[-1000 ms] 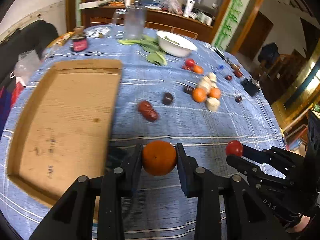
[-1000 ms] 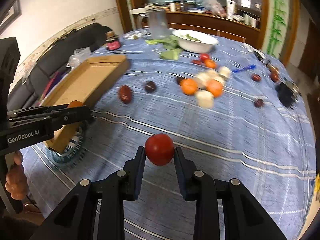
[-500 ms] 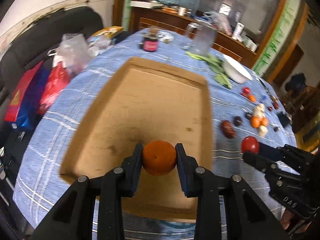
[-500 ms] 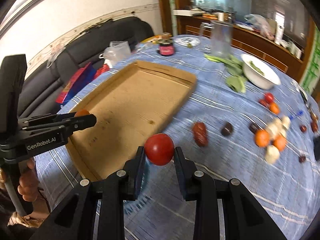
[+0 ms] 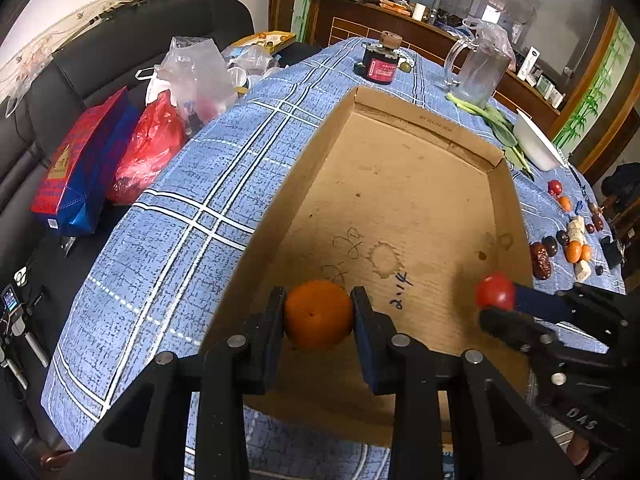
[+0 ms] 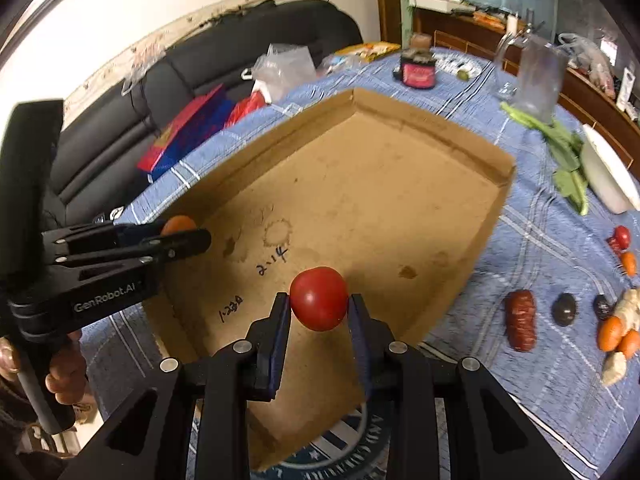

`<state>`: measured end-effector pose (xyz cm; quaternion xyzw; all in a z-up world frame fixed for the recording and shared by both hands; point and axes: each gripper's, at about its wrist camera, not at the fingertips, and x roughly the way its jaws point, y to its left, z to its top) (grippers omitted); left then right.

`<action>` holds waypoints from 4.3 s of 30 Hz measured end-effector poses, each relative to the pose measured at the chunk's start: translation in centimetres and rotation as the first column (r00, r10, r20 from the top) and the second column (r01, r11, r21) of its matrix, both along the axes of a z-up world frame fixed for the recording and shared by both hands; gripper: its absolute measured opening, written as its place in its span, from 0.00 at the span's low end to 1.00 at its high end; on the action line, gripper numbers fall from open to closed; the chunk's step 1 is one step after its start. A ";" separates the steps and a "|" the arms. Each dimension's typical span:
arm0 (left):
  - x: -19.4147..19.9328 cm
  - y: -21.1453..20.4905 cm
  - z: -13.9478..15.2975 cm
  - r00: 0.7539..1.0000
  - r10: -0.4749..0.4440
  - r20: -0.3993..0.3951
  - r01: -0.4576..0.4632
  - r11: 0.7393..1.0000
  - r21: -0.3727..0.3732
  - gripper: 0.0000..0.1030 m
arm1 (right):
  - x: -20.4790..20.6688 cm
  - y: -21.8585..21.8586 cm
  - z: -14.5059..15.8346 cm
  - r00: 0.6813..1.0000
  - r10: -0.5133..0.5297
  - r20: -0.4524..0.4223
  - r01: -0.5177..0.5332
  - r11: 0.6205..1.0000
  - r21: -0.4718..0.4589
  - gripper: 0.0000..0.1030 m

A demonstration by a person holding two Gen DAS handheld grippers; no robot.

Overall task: Organize fruits
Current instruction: 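Carry the tomato and tangerine into the cardboard tray and open both grippers, then grasp the white yam chunk with the right gripper while the left gripper grasps a date, then carry the yam chunk and date into the tray and open both grippers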

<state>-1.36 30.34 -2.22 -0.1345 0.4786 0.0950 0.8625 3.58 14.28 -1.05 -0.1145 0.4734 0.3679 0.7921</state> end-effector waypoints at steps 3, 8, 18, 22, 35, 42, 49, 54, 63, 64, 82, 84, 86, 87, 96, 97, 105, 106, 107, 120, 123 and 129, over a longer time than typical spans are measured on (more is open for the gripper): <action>0.2 0.0 -0.5 1.000 0.000 -0.013 0.000 1.000 -0.001 0.31 | 0.5 0.4 -0.9 1.000 -0.001 -0.015 0.001 1.000 -0.014 0.32; 0.4 0.1 -1.3 0.999 0.012 -0.035 -0.012 1.000 0.000 0.31 | 0.7 0.5 -1.6 1.000 -0.006 -0.023 0.005 0.999 -0.032 0.32; 0.1 -0.2 -1.3 0.999 0.028 -0.042 -0.027 0.999 0.027 0.49 | 0.3 0.6 -1.5 1.000 0.003 0.000 -0.003 0.999 -0.045 0.54; -0.4 -0.2 -0.9 0.998 0.040 -0.041 -0.039 0.999 0.027 0.52 | -0.2 0.2 -0.8 1.000 -0.002 0.011 0.003 1.000 -0.030 0.55; -2.7 -2.1 2.5 0.995 0.087 0.049 -0.092 0.991 0.100 0.55 | -3.4 -6.4 2.7 0.998 -0.058 0.038 0.056 0.997 0.053 0.54; -0.3 -8.3 4.4 0.996 -0.029 0.081 0.021 0.996 0.087 0.59 | -2.2 -15.5 2.4 0.971 -0.237 0.035 0.235 0.971 0.053 0.54; 2.9 -17.1 4.0 0.978 -0.200 0.055 0.193 0.976 0.104 0.61 | 2.1 -25.2 1.2 0.904 -0.424 0.049 0.423 0.906 0.023 0.54; 5.2 -21.7 2.2 0.968 -0.250 -0.007 0.249 0.962 0.113 0.62 | 5.2 -27.1 -0.7 0.892 -0.451 0.045 0.451 0.893 0.002 0.54; 8.8 -23.3 0.1 0.978 -0.193 -0.077 0.198 0.978 0.068 0.62 | 8.3 -26.3 -3.5 0.897 -0.439 0.050 0.441 0.897 -0.030 0.35; 9.2 -23.2 -0.1 0.980 -0.183 -0.080 0.188 0.980 0.060 0.62 | 8.4 -26.4 -3.4 0.898 -0.436 0.057 0.438 0.899 -0.022 0.34; 11.3 -23.6 -1.9 0.978 -0.205 -0.044 0.207 0.978 0.029 0.26 | 6.3 -29.1 -1.5 0.899 -0.433 0.066 0.431 0.901 0.051 0.29; 10.8 -23.9 -1.7 0.973 -0.225 -0.046 0.227 0.973 0.036 0.26 | 6.3 -29.2 -1.7 0.899 -0.434 0.056 0.432 0.901 0.043 0.29; 10.7 -24.1 -1.7 0.969 -0.243 -0.045 0.245 0.969 0.033 0.26 | 6.6 -29.1 -2.0 0.898 -0.438 0.040 0.437 0.899 0.036 0.29; 10.8 -24.2 -1.7 0.968 -0.245 -0.046 0.247 0.969 0.033 0.26 | 6.8 -29.1 -2.2 0.895 -0.445 0.037 0.444 0.895 0.032 0.29; 11.5 -24.3 -2.5 0.964 -0.256 -0.071 0.259 0.965 0.036 0.26 | 8.8 -26.6 -2.9 0.897 -0.431 0.102 0.437 0.898 -0.051 0.48; 11.5 -24.3 -2.5 0.964 -0.258 -0.072 0.260 0.965 0.035 0.26 | 8.9 -26.6 -3.0 0.897 -0.431 0.100 0.437 0.898 -0.052 0.48; 12.0 -23.8 -2.5 0.959 -0.280 -0.040 0.279 0.960 -0.023 0.26 | 9.2 -26.4 -3.0 0.903 -0.418 0.095 0.423 0.905 -0.038 0.29; 11.9 -23.6 -2.4 0.957 -0.287 -0.031 0.286 0.957 -0.046 0.26 | 8.8 -26.6 -2.8 0.904 -0.416 0.102 0.421 0.906 -0.036 0.29; 11.7 -23.6 -2.3 0.956 -0.294 -0.026 0.292 0.955 -0.056 0.26 | 8.6 -26.8 -2.6 0.902 -0.419 0.099 0.424 0.905 -0.029 0.29; 6.8 -24.5 0.1 0.916 -0.399 0.043 0.401 0.911 -0.091 0.26 | 2.8 -29.8 -0.5 0.878 -0.470 0.088 0.468 0.883 0.040 0.30; 5.8 -24.7 1.0 0.906 -0.419 0.066 0.423 0.901 -0.092 0.26 | 1.9 -29.7 -0.2 0.874 -0.478 0.090 0.476 0.878 0.045 0.30; 4.6 -23.6 2.2 0.903 -0.420 0.088 0.428 0.899 -0.092 0.26 | 0.8 -28.3 0.5 0.869 -0.484 0.098 0.483 0.875 0.041 0.30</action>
